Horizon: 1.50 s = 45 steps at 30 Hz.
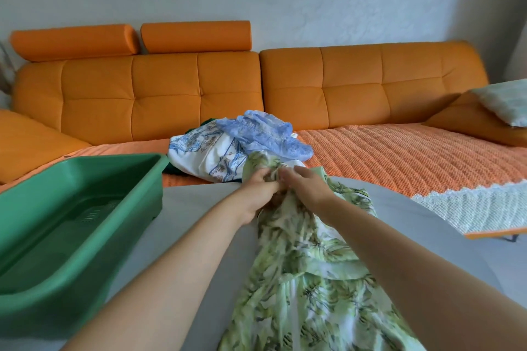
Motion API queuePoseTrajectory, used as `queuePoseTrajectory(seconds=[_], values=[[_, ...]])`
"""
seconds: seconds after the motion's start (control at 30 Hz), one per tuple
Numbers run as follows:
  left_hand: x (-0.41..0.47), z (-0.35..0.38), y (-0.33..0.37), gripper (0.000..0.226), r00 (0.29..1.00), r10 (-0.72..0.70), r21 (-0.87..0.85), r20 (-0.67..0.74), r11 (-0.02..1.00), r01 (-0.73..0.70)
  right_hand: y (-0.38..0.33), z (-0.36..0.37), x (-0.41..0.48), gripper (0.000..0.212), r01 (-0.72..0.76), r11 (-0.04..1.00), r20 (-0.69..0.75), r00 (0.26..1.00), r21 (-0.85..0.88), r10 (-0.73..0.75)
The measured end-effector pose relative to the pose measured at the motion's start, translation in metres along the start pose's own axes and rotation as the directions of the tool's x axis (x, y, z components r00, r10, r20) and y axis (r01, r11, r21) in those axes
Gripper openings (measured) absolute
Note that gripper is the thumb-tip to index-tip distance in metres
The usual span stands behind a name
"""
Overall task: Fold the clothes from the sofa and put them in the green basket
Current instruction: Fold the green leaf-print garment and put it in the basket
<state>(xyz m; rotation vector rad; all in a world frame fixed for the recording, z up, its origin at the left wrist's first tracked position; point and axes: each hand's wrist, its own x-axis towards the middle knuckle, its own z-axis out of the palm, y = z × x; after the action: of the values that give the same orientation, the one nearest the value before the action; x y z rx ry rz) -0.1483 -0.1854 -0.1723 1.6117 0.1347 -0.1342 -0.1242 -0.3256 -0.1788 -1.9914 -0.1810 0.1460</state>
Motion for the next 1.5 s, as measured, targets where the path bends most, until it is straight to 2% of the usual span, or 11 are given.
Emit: queuePoseTrajectory(seconds=[0.17,0.27,0.33,0.4,0.53,0.67,0.8,0.93,1.07,1.27,1.5], values=[[0.014,-0.003,-0.007,0.056,0.999,0.0,-0.158,0.038,0.987,0.006,0.012,-0.01,0.009,0.095,-0.068,0.986,-0.017,0.998,-0.153,0.066],[0.028,-0.013,-0.016,0.05,0.981,0.172,0.26,-0.094,0.955,-0.142,0.018,-0.014,0.018,0.07,-0.048,0.948,-0.048,0.998,-0.315,0.035],[0.037,-0.019,-0.025,0.042,0.928,0.348,0.571,-0.133,0.793,-0.215,0.021,-0.016,0.021,0.054,-0.022,0.9,-0.092,0.996,-0.434,-0.02],[0.048,-0.024,-0.034,0.034,0.886,0.462,0.73,-0.036,0.617,-0.293,0.026,-0.019,0.018,0.046,-0.016,0.77,-0.114,0.991,-0.638,-0.073],[0.072,-0.018,-0.051,0.082,0.942,0.257,0.907,0.214,0.306,-0.29,0.042,-0.019,0.014,0.112,-0.044,0.3,-0.102,0.979,-0.953,-0.179],[0.09,-0.003,-0.059,0.113,0.956,0.095,0.925,0.278,0.241,-0.293,0.042,-0.014,0.032,0.088,0.378,0.186,0.246,0.833,-0.907,-0.495],[0.094,-0.01,-0.062,0.123,0.979,-0.024,0.947,0.201,0.259,-0.189,0.061,-0.006,0.055,0.07,0.223,0.42,0.148,0.968,-0.88,-0.205],[0.089,-0.025,-0.065,0.074,0.999,-0.028,0.92,0.036,0.39,-0.022,0.086,-0.016,0.067,0.083,0.105,0.537,0.172,0.982,-0.837,0.077],[0.086,-0.025,-0.057,0.059,0.978,0.151,0.944,-0.144,0.317,0.09,0.09,-0.016,0.068,0.085,0.084,0.586,0.162,0.983,-0.806,0.081],[0.078,-0.017,-0.048,0.069,0.981,0.192,0.806,-0.011,0.582,-0.105,0.083,-0.013,0.057,0.073,0.139,0.637,0.176,0.984,-0.758,-0.006],[0.081,-0.061,-0.049,0.073,0.897,0.416,0.8,-0.148,0.583,-0.139,0.065,0.013,0.044,0.072,0.333,0.537,0.322,0.939,-0.775,-0.118]])
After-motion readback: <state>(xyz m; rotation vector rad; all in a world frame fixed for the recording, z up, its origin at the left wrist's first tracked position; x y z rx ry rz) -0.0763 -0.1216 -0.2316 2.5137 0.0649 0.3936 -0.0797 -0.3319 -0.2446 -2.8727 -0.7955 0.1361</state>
